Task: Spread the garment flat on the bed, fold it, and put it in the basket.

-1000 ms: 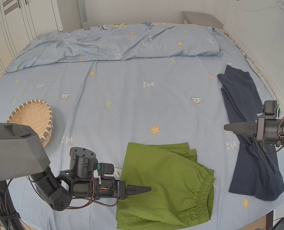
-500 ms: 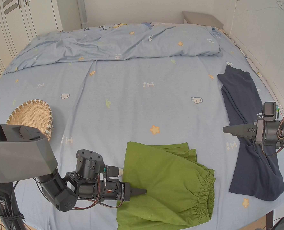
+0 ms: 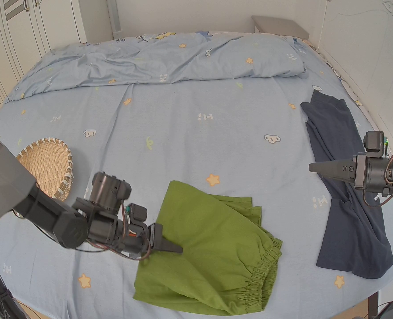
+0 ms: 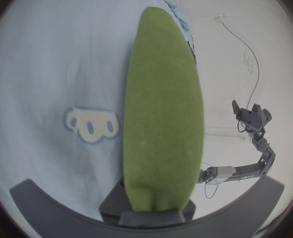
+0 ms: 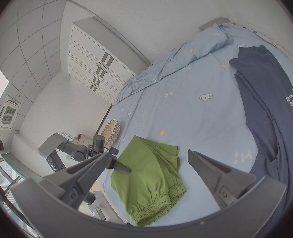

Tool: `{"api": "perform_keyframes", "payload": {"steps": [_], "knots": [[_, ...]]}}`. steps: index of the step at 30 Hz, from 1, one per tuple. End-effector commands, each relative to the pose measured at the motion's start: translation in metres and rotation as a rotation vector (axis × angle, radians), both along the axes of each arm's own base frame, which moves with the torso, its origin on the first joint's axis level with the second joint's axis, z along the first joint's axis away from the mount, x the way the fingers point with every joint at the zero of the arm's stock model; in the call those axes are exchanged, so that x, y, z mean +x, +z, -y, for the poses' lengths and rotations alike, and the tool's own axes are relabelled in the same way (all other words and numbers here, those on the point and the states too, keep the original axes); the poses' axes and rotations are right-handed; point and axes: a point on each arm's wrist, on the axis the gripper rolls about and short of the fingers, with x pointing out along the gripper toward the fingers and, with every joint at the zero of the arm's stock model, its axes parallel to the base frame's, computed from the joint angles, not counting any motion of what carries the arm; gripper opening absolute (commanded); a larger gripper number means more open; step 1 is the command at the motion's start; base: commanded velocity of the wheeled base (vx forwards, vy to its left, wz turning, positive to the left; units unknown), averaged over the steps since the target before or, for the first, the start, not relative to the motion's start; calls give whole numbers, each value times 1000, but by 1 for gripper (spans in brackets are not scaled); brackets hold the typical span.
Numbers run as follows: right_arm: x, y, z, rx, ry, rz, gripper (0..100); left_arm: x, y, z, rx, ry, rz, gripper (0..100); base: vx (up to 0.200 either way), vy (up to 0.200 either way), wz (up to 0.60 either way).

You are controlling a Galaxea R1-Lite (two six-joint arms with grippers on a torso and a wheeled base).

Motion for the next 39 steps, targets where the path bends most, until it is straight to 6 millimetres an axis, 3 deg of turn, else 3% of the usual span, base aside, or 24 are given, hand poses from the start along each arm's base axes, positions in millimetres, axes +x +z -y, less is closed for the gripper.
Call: {"api": "perform_keyframes", "payload": {"steps": [1,6,15,25,39], "knots": [[12,8,-2,7,-11,12,100,31,97,-45,-53,56,190,0,0,0,0],[9,9,-3,17,-15,3,100,39,109,-55,-47,66,220,0,0,0,0],[5,8,-9,5,-10,-4,100,46,131,-55,-47,72,227,0,0,0,0],[-3,15,-11,6,3,18,100,42,139,-56,-32,84,235,0,0,200,0],[-4,17,-13,8,7,26,100,41,135,-52,-30,70,224,0,0,200,0]]}}
